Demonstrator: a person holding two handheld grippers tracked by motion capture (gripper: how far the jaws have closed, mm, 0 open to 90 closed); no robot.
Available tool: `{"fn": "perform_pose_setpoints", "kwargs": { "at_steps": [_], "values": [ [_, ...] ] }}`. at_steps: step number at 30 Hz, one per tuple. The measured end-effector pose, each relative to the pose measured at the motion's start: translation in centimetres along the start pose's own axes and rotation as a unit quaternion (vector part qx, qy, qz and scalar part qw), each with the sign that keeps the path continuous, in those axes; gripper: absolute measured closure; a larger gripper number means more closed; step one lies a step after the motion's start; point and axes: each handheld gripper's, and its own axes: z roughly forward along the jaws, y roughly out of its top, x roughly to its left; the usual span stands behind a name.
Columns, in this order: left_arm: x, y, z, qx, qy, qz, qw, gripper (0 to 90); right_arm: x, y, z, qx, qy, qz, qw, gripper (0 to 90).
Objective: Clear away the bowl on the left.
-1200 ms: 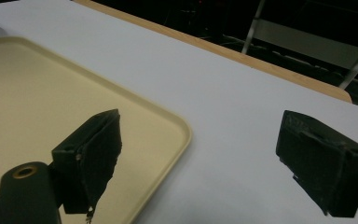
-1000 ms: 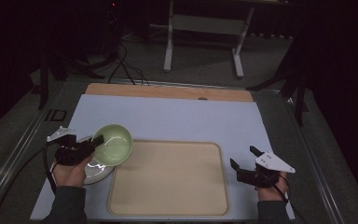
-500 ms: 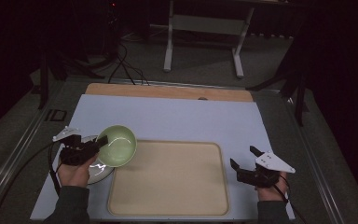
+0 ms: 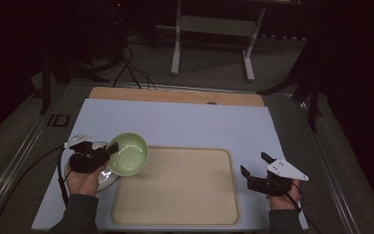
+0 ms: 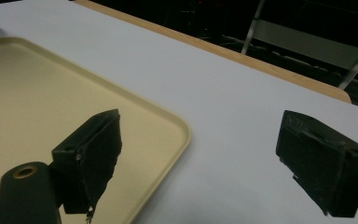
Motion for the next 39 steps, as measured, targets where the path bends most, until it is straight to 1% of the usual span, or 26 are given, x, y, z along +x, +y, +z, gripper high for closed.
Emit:
{"fn": "perform_pose_setpoints", "kwargs": {
  "at_steps": [14,18,20,21,39],
  "values": [
    [-0.7,-0.2,0.6,0.003,-0.004,0.009,0.9999,81.7,0.0,0.0,0.0,0.0,0.0,0.0,1.0,13.6],
    [-1.2,-0.4,1.0,0.008,-0.007,0.017,0.9998,81.6,0.0,0.0,0.0,0.0,0.0,0.0,1.0,13.6],
    [-1.2,-0.4,1.0,0.008,-0.007,0.017,0.9998,81.6,0.0,0.0,0.0,0.0,0.0,0.0,1.0,13.6],
    [-1.4,-0.4,1.2,0.01,-0.008,0.021,0.9997,81.6,0.0,0.0,0.0,0.001,0.0,0.0,1.0,13.6],
    [-2.4,-0.9,2.3,0.02,-0.018,0.032,0.9991,81.7,0.0,0.0,0.0,0.001,-0.001,0.0,1.0,13.6]
  ]
}}
